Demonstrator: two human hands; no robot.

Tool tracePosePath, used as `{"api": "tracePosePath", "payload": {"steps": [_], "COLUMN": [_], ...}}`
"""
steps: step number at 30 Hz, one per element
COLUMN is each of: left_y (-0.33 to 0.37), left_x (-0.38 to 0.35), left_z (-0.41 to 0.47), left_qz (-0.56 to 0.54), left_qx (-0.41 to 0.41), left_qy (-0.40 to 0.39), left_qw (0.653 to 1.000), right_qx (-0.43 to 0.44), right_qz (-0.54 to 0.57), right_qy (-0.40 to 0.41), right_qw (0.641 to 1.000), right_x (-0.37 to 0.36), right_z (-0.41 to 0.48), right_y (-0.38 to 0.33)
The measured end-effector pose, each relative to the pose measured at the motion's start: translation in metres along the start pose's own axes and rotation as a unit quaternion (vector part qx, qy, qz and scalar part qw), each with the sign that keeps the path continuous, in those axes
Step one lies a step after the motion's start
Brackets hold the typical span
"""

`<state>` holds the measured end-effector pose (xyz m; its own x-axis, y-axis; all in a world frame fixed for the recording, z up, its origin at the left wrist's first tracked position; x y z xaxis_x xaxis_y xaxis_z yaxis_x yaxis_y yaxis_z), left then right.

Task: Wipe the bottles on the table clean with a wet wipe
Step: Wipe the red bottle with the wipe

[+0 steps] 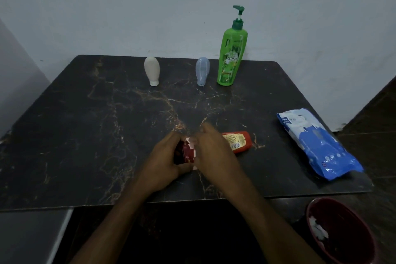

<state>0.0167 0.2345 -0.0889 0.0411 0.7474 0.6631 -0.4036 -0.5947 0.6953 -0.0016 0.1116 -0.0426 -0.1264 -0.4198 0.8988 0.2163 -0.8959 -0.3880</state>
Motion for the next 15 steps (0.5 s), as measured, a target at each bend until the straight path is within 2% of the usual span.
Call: {"api": "tracePosePath", "payload": {"steps": [4,6,10,12,15], "left_y": [0.002,0.002,0.005,0.006,0.003], "left_x": [0.001,0.002,0.001,0.002,0.002], "left_z": [-0.001,-0.002,-0.002,-0.003,-0.003], "left_qz": [0.007,0.008,0.003,0.007,0.023], "left_qx": [0.007,0.003,-0.022,-0.022,-0.008], "left_qy": [0.001,0.000,-0.006,-0.003,-0.003], "left_qw": [1.000,1.000,1.000,1.000,1.000], "right_qx": [-0.092,-0.075,0.011,0.013,-0.027], "right_qz": [-0.024,-0.024,0.008,0.017,0.005], "right_qy": [-0.012,-0.001,0.026,0.037,0.074], "right_qw": [0.995,0.997,1.000,0.999,0.997], "right_x": [0.010,0.010,-0.005,-0.007,0.000], "right_z": [0.013,0.009,-0.014,-0.019,-0.025], "right_y": [0.038,0.030,-0.003,0.003,0.035]}}
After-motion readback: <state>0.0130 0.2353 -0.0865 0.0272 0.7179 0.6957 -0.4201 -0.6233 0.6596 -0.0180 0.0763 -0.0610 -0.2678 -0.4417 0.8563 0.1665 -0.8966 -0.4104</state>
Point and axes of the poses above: each hand's wrist, its own z-axis towards the middle knuckle, its own x-axis out of the back of the hand, y = z × x, the point moved 7 cm from there along z, towards the middle knuckle, and after that the axes turned 4 degrees about y, right-handed, at the moved point
